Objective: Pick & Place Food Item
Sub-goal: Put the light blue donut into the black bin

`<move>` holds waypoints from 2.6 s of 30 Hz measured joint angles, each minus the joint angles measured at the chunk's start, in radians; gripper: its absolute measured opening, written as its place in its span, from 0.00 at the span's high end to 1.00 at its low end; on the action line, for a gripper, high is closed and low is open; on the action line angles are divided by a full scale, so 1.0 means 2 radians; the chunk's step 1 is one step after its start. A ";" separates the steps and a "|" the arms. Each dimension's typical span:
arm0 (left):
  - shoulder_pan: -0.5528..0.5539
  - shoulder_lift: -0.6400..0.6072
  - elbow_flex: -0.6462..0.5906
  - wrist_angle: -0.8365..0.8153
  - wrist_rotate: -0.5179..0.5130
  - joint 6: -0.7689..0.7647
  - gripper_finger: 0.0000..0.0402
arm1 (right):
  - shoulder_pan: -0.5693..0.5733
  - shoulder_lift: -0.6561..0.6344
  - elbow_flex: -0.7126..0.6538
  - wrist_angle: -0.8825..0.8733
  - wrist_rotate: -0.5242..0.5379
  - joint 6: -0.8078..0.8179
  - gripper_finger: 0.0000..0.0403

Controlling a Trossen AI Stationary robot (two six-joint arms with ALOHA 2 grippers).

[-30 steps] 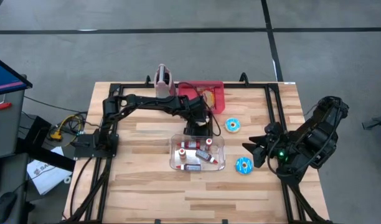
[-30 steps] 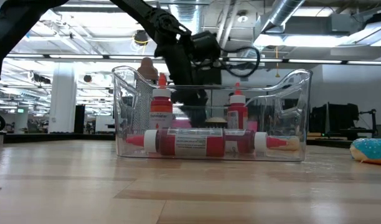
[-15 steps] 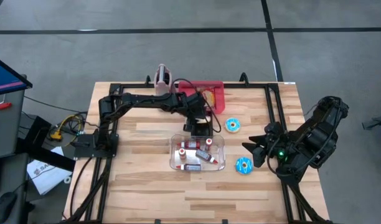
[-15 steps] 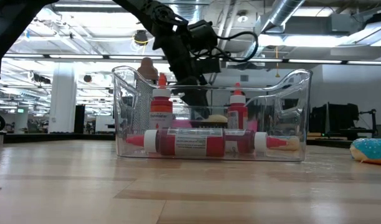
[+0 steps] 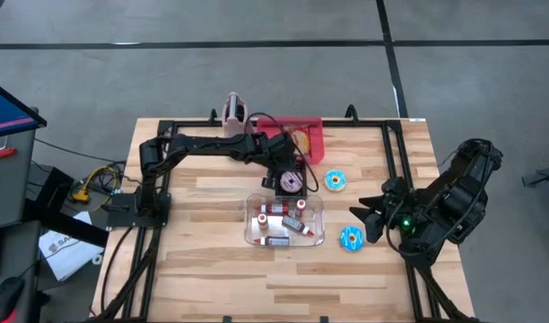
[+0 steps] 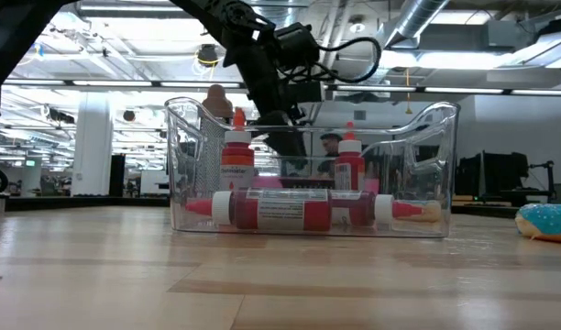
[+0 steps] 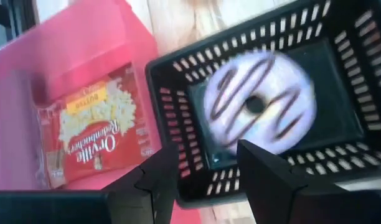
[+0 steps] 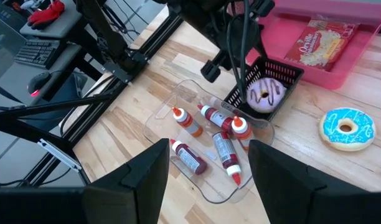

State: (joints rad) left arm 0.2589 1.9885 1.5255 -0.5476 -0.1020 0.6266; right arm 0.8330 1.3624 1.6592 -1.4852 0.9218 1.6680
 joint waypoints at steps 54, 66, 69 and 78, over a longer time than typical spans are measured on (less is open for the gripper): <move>-0.112 -0.498 -0.277 0.037 -0.110 -0.431 0.61 | -0.501 0.100 -0.085 0.037 -0.370 -0.429 0.59; -0.136 -0.501 -0.276 0.025 -0.110 -0.447 0.61 | -0.545 0.169 -0.207 0.203 -0.425 -0.436 0.53; -0.136 -0.501 -0.276 0.023 -0.108 -0.458 0.61 | -0.562 0.154 -0.242 0.222 -0.434 -0.433 0.49; -0.132 -0.501 -0.276 0.028 -0.109 -0.461 0.61 | -0.560 0.125 -0.307 0.299 -0.459 -0.428 0.46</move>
State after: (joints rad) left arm -0.0044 0.9874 0.9730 -0.4915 -0.3194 -0.2962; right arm -0.2877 1.6125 1.0450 -0.8876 0.0030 0.8114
